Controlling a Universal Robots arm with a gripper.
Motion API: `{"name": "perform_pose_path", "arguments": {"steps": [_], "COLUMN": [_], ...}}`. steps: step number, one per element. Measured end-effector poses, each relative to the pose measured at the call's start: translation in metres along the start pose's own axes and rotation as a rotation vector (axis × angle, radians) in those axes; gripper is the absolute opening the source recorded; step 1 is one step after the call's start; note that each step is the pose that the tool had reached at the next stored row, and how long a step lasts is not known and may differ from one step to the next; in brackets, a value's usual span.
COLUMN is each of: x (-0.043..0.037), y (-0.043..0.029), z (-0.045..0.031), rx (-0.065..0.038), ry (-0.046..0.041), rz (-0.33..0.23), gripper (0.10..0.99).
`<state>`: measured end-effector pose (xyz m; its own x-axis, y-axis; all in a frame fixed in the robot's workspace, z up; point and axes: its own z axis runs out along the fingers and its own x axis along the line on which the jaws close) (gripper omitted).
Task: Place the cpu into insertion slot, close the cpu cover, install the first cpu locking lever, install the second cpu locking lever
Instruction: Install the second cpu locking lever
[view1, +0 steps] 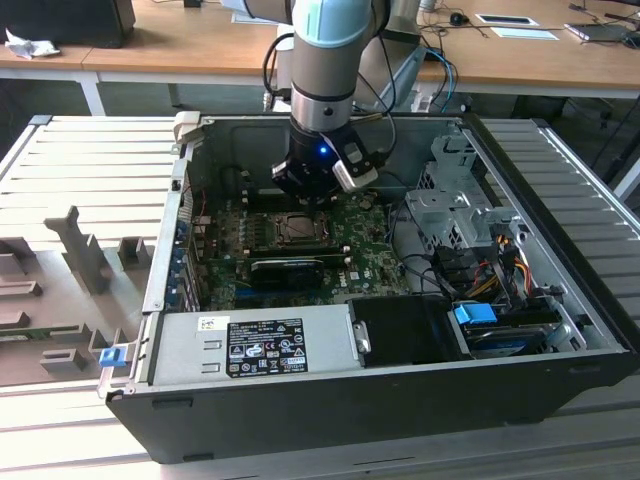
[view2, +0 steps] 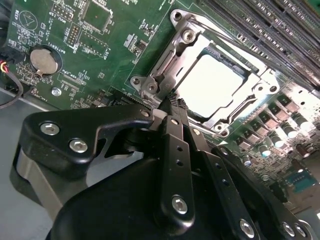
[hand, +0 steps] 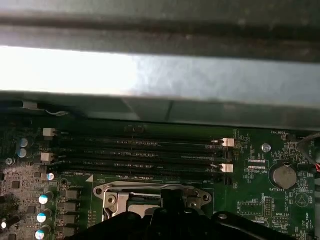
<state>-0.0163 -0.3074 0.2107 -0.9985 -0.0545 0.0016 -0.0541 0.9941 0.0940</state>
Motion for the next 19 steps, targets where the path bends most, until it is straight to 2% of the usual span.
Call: {"name": "perform_pose_path", "arguments": {"steps": [9, 12, 17, 19], "x": [0.0006, 0.0006, 0.0006, 0.0006], "y": [-0.0100, -0.0094, -0.0076, -0.0082], "z": [-0.0022, -0.0087, -0.0286, -0.0312], "rx": [0.000, -0.001, 0.000, -0.001], "ry": [0.0000, 0.0001, 0.0001, 0.0002], "rz": [0.000, 0.000, 0.000, 0.000], "gripper": [0.106, 0.106, 0.106, 0.106]}}
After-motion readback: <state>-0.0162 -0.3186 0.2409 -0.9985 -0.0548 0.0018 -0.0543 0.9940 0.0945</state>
